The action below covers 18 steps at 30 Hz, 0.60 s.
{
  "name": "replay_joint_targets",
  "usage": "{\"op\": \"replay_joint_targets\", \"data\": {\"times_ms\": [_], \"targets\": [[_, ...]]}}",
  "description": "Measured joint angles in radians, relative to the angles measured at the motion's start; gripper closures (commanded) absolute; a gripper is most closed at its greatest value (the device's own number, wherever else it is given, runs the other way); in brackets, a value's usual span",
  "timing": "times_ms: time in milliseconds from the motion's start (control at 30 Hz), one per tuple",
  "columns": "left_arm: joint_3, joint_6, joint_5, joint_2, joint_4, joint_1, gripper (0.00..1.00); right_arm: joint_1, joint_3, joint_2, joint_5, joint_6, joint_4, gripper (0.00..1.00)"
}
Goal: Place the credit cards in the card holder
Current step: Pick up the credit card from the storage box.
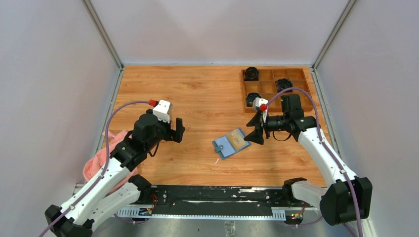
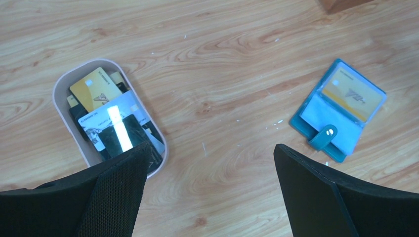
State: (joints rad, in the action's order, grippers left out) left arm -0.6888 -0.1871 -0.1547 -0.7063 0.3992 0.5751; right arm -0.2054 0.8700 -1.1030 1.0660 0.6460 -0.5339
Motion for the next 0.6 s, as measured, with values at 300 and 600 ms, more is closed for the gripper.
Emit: {"op": "replay_joint_targets", "data": {"times_ms": [300,600], "targets": [[0.001,-0.064,-0.08,-0.096,-0.049,-0.038,0.0,0.0,-0.011,0.0,-0.001,0.0,0.014,0.29],[-0.009,-0.161,0.022,-0.314,-0.118,-0.277,0.1,0.002,-0.011,0.001,-0.005,0.0,0.018,0.29]]}}
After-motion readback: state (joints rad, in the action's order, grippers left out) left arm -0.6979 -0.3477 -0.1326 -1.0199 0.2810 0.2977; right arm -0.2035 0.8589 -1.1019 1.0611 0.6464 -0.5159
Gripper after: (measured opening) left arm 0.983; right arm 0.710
